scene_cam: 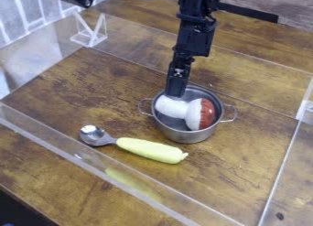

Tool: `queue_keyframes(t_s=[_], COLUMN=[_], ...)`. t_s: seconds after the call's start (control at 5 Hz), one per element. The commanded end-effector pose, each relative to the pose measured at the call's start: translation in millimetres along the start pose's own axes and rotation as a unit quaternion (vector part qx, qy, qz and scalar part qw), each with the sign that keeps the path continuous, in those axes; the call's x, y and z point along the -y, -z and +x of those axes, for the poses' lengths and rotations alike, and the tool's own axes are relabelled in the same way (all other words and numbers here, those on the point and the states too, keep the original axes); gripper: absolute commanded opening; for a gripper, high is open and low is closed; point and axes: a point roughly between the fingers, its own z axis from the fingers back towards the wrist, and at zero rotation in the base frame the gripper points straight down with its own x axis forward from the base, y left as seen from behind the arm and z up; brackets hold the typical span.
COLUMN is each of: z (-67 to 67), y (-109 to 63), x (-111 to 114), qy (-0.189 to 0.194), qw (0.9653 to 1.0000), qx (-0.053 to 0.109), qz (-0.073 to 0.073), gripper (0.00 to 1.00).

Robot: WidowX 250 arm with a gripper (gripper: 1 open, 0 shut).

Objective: Put the mushroom in the silver pot

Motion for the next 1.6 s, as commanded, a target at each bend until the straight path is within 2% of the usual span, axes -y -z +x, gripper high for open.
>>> queue_keyframes(t_s=[0.0, 0.2, 0.4, 0.6, 0.8, 1.0, 1.2, 1.4], z=[4.4, 8.8, 3.3, -3.6, -5.8, -6.3, -15.8, -17.9], y=[-50.5, -67.3, -92.1, -110.0, -112.3, -110.0, -104.2, -90.1], x=[6, 4, 5, 6, 7, 5, 7, 3], qy=[-0.009, -0.025, -0.047, -0.071, -0.073, -0.074, -0.05, -0.018], qw=[0.9985, 0.9977, 0.9943, 0.99, 0.9886, 0.988, 0.987, 0.9864], qx=[0.017, 0.006, -0.006, -0.006, 0.004, 0.015, 0.012, 0.008], qz=[0.052, 0.063, 0.095, 0.122, 0.132, 0.135, 0.152, 0.163], gripper=[0.0, 1.0, 0.0, 0.0, 1.0, 1.0, 1.0, 1.0])
